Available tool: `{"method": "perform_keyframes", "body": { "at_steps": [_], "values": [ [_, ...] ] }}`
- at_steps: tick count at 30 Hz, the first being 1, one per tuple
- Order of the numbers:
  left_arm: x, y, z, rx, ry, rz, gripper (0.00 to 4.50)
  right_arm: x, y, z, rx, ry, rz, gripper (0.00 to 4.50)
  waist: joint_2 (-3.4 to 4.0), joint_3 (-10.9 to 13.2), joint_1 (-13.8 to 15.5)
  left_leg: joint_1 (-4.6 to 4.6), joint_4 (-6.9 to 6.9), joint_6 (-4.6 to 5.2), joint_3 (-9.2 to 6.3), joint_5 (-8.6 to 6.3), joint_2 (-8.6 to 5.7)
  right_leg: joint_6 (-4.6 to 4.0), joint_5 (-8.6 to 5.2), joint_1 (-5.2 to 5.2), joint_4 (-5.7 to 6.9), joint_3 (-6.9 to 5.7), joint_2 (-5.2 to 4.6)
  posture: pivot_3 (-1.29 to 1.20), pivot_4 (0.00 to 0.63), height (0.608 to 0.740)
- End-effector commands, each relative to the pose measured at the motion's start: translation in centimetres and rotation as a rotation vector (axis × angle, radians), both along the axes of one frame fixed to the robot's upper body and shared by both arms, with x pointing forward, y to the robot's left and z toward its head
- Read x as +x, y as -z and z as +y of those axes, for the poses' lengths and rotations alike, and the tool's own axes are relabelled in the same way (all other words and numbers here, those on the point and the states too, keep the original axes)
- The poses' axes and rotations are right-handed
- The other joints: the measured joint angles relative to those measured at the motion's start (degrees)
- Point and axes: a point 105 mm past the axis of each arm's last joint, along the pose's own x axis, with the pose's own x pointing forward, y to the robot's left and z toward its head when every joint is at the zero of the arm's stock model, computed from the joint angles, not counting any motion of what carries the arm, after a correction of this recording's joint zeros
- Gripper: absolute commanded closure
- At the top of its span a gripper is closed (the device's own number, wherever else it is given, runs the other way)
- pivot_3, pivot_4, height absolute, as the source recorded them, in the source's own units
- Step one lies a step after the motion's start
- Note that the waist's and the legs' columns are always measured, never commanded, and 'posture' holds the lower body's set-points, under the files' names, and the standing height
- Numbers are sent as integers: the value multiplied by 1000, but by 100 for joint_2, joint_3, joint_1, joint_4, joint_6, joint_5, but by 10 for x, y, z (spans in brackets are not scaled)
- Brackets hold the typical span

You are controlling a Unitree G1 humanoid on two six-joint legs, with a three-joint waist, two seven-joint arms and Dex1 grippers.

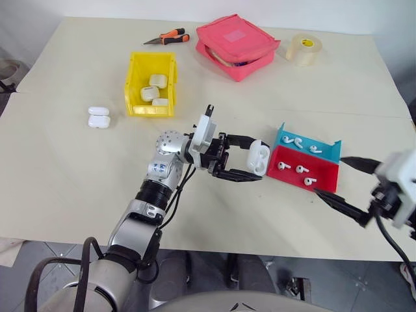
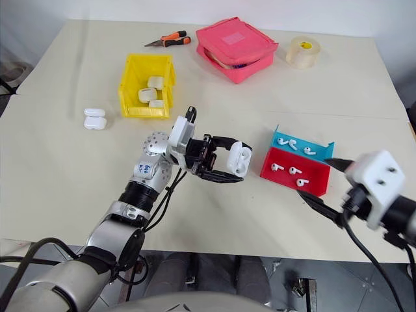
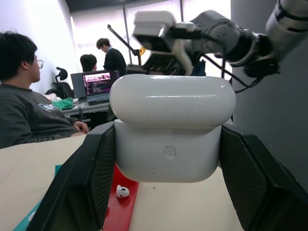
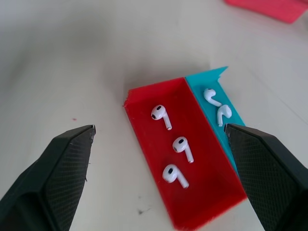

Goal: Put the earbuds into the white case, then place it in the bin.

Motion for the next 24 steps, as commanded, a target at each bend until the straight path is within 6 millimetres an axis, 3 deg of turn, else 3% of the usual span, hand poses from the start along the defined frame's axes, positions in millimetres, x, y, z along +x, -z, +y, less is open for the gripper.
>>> {"method": "perform_keyframes", "body": {
  "at_steps": [1,5,9,13,24],
  "values": [
    [-8,-3,3,-3,62,-49,1701,18,5,1,-61,19,77,0,4,2,10,-1,1,0,-5,0,-1,0,0,2,0,-4,0,0,150,740],
    [-5,-3,7,-4,34,-45,1701,37,4,3,-102,30,146,0,8,3,14,-11,4,4,-11,1,-3,7,6,1,1,-9,-4,0,150,740],
    [-2,-6,9,-8,13,-52,1701,43,15,-5,-169,77,262,0,8,3,15,-25,6,7,-32,-1,-8,8,7,7,-4,-33,-9,0,150,740],
    [1,-7,11,-10,-4,-56,1701,43,17,-3,-192,61,310,1156,9,3,6,-31,6,15,-29,-5,-15,16,11,5,-10,-33,-14,0,150,740],
    [-7,-3,7,-12,34,-45,1701,35,19,-4,-294,26,394,1156,9,3,7,-31,8,15,-29,-6,-15,18,12,6,-10,-33,-15,0,150,740]
  ]
}}
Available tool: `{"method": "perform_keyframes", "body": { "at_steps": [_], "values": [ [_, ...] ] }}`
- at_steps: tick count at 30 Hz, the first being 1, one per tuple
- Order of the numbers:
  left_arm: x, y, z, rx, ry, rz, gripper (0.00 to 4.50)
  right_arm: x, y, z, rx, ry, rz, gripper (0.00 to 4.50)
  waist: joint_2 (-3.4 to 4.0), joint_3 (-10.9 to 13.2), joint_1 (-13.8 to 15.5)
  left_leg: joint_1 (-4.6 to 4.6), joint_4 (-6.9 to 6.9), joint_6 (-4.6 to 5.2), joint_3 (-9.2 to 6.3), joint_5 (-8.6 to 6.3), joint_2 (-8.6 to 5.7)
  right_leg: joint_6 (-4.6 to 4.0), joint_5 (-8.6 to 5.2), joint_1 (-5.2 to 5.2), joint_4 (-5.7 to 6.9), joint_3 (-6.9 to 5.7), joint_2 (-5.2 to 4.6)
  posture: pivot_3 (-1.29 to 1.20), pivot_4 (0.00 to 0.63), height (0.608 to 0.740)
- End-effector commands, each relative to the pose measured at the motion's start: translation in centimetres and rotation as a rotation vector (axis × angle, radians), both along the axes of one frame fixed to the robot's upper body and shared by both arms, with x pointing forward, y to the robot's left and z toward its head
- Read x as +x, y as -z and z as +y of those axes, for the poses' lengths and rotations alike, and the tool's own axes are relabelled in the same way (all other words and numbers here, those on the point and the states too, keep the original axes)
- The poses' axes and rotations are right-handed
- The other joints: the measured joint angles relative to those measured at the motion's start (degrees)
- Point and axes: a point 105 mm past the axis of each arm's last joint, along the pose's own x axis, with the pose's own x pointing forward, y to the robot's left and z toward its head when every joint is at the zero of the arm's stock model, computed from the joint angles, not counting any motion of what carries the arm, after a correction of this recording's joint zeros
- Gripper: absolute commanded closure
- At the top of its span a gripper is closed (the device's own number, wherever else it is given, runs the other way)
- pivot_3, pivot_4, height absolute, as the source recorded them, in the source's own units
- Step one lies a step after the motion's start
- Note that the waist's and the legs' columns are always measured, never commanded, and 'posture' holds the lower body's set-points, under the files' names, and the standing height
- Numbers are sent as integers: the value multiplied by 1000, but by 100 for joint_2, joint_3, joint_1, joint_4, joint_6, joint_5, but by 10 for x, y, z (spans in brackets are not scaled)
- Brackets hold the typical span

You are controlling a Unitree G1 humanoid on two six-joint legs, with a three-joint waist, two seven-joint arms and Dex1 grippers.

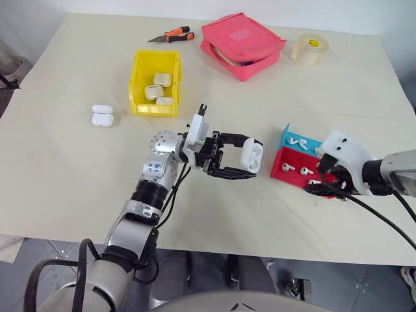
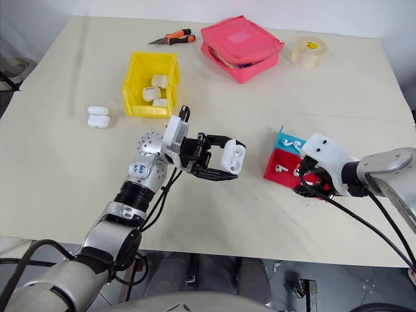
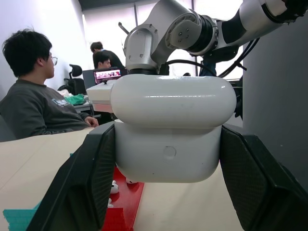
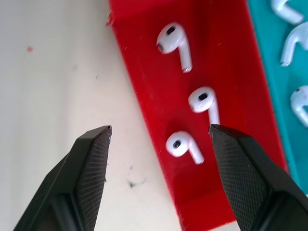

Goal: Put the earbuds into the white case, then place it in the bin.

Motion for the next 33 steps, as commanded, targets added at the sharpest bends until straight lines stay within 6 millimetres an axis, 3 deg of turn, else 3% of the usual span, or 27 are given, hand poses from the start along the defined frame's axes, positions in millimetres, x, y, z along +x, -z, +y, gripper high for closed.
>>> {"method": "perform_keyframes", "body": {
  "at_steps": [1,8,11,33],
  "values": [
    [-11,-3,-2,-8,70,-41,1701,-1,-13,-1,-71,-66,-48,1156,0,0,-2,0,0,0,0,0,0,0,0,0,0,-1,0,0,150,740],
    [-14,-3,-4,-11,79,-38,1701,1,-9,-5,-121,-135,-50,1156,0,0,-5,1,0,0,1,0,2,0,0,0,0,0,3,0,150,740],
    [-14,-4,-5,-13,77,-36,1701,2,-6,-5,-127,-161,-37,1737,0,0,-4,1,0,0,1,0,1,1,0,0,0,0,1,0,150,740],
    [-14,-3,-4,-16,55,-35,1701,25,8,-12,-239,-318,-19,1737,1,0,-9,1,2,-1,2,0,1,2,1,-1,0,-1,3,0,150,740]
  ]
}}
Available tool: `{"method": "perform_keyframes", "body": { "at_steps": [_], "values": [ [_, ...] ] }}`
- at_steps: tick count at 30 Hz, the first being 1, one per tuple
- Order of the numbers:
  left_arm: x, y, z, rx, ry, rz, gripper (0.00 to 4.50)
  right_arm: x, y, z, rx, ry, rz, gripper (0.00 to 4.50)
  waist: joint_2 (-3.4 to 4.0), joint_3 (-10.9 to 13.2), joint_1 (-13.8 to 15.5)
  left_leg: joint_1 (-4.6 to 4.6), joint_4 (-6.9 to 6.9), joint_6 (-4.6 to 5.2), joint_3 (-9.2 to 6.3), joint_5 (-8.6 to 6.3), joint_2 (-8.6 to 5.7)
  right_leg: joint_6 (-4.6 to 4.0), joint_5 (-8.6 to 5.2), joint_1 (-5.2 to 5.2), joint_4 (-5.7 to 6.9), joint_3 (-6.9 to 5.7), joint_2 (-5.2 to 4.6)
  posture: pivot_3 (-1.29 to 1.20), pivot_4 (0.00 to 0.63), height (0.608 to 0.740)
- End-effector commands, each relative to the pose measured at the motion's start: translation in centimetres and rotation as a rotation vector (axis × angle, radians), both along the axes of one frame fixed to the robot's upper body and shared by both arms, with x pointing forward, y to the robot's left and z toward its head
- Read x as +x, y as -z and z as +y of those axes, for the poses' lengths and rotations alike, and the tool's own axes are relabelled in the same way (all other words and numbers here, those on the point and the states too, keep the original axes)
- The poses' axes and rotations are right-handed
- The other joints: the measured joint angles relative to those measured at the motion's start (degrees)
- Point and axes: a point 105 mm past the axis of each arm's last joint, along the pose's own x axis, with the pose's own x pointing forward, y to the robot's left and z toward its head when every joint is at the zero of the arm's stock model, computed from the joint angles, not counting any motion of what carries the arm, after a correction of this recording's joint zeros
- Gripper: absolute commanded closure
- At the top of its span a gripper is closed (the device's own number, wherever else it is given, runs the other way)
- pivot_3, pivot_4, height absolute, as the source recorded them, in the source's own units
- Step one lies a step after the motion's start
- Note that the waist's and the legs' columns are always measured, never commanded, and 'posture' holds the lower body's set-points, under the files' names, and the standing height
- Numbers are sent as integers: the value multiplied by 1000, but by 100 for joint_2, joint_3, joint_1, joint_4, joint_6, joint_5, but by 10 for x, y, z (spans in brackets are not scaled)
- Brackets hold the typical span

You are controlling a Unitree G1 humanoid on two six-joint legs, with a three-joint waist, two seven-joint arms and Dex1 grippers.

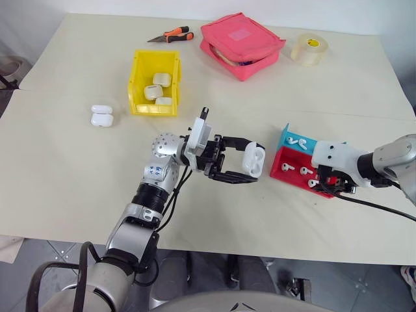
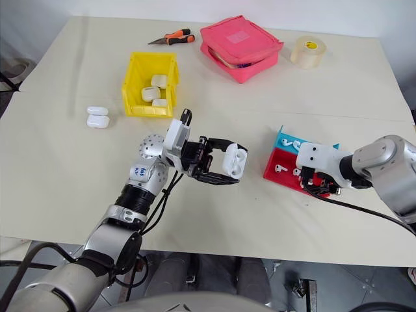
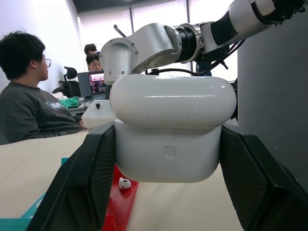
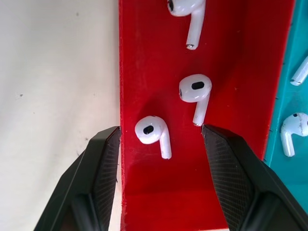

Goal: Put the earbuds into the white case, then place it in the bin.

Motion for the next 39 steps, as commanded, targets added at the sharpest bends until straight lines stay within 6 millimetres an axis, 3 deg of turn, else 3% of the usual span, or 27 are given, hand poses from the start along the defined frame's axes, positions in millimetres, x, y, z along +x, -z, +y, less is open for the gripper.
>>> {"method": "perform_keyframes", "body": {
  "at_steps": [1,27,30,35,39],
  "values": [
    [-7,-4,-1,-11,32,-36,1701,3,-7,1,-16,-27,-21,1737,0,0,0,0,0,0,0,0,0,0,0,0,0,0,0,0,150,740],
    [-10,-4,1,-12,21,-34,1701,0,7,3,-20,-53,28,1737,0,0,2,0,1,0,0,0,0,0,0,1,0,0,0,0,150,740],
    [-9,-5,3,-11,15,-34,1701,-1,8,1,-32,-57,35,2334,0,0,1,0,1,0,0,0,0,0,0,1,0,0,0,0,150,740],
    [-8,-5,3,-12,10,-34,1701,0,9,0,-28,-62,34,3996,0,0,1,0,1,0,0,0,0,0,0,1,0,0,0,0,150,740],
    [-8,-5,2,-15,8,-35,1701,-1,7,1,-24,-65,33,4004,0,0,1,0,1,0,0,0,0,0,0,1,0,0,0,0,150,740]
  ]
}}
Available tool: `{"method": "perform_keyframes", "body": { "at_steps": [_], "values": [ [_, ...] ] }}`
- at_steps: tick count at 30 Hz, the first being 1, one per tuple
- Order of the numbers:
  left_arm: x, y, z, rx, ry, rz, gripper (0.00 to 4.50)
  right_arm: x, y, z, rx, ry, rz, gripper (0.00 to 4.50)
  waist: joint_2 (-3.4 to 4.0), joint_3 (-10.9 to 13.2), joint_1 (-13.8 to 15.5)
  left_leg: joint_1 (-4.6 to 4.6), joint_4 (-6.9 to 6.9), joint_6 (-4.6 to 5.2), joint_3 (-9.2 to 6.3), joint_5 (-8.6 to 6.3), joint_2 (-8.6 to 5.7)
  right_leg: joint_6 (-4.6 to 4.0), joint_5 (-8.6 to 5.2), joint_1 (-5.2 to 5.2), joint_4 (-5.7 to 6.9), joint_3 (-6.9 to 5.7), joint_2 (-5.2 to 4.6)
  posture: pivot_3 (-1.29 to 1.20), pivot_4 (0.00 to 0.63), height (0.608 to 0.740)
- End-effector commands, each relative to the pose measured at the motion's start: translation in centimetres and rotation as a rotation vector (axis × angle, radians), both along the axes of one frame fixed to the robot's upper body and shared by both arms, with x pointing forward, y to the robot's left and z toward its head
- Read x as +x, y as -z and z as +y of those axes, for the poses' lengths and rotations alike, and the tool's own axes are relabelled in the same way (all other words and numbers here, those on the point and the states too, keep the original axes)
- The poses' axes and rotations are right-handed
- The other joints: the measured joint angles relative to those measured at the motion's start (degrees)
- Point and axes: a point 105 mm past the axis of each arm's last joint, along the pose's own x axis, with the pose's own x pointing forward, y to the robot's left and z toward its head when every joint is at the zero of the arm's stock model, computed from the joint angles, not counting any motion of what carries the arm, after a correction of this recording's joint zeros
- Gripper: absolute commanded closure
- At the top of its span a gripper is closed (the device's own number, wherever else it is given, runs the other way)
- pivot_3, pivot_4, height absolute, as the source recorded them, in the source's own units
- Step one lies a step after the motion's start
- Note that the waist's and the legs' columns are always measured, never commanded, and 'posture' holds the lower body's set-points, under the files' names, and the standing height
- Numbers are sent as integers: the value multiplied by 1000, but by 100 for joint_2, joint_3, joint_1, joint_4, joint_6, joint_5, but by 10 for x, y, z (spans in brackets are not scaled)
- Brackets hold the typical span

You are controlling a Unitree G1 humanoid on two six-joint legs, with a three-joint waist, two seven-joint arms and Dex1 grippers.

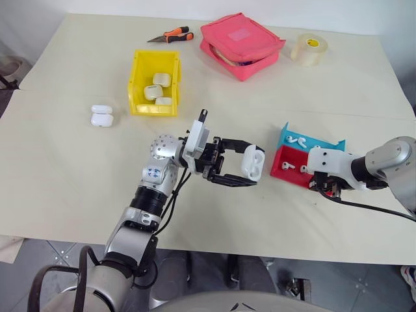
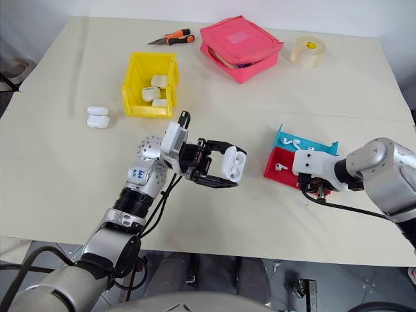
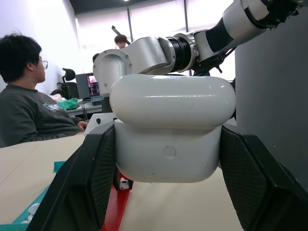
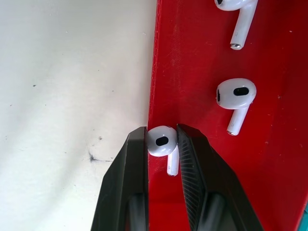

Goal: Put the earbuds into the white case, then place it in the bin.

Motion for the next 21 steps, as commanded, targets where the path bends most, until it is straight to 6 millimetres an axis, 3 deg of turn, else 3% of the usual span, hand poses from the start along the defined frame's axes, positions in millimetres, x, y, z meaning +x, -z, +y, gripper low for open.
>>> {"method": "perform_keyframes", "body": {
  "at_steps": [1,8,21],
  "values": [
    [-2,-5,-1,-14,4,-26,1701,1,-6,0,2,-9,-25,4004,0,0,0,0,0,0,0,0,0,0,0,0,0,0,0,0,150,740],
    [-3,-5,-1,-14,11,-23,1701,-4,-31,9,143,69,-45,4004,0,0,1,0,0,0,0,0,0,0,0,0,0,0,0,0,150,740],
    [2,-2,-13,33,70,29,1701,-42,-120,70,948,42,-365,4004,0,0,17,3,5,0,-13,0,-1,1,2,11,0,-8,-1,0,150,740]
  ]
}}
